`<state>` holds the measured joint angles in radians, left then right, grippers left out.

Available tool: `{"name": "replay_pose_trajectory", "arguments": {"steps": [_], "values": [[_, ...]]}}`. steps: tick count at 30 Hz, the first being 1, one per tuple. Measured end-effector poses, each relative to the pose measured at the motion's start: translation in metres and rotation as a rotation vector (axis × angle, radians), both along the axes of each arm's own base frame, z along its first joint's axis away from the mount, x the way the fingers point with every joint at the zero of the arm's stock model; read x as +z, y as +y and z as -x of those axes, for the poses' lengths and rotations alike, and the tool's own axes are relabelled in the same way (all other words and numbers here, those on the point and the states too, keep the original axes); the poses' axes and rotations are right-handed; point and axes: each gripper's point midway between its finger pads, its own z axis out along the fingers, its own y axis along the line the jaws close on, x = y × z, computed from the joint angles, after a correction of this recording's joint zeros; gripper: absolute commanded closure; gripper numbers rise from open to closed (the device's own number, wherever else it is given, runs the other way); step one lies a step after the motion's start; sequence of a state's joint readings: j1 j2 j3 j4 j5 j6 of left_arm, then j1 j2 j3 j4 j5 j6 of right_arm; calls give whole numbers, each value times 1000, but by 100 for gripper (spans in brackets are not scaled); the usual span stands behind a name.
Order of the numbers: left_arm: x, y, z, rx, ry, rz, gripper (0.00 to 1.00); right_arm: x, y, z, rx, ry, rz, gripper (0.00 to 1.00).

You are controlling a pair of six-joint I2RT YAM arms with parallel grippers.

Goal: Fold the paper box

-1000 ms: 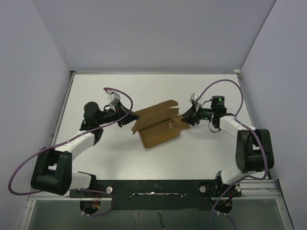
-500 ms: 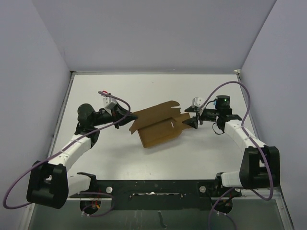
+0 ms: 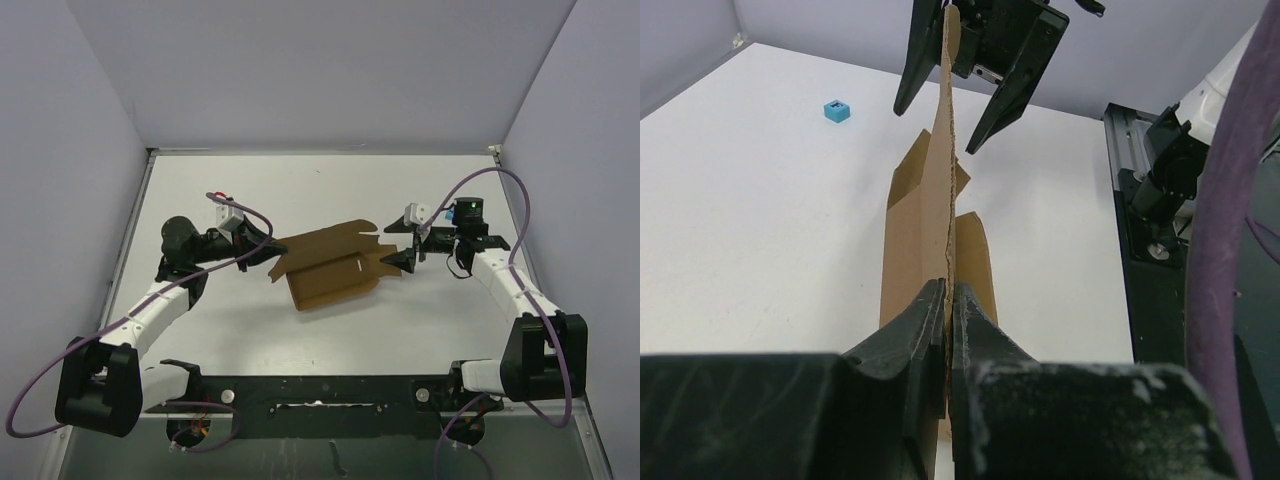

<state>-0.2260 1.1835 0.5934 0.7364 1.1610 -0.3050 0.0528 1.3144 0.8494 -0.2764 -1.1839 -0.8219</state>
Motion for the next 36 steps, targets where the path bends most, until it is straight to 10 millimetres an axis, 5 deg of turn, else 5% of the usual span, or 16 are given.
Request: {"name": "replay_pose_trajectory", "arguments": {"steps": [36], "values": [[0,1,4,-22,12,0,100,18,-2,14,50,45,-12,25]]}}
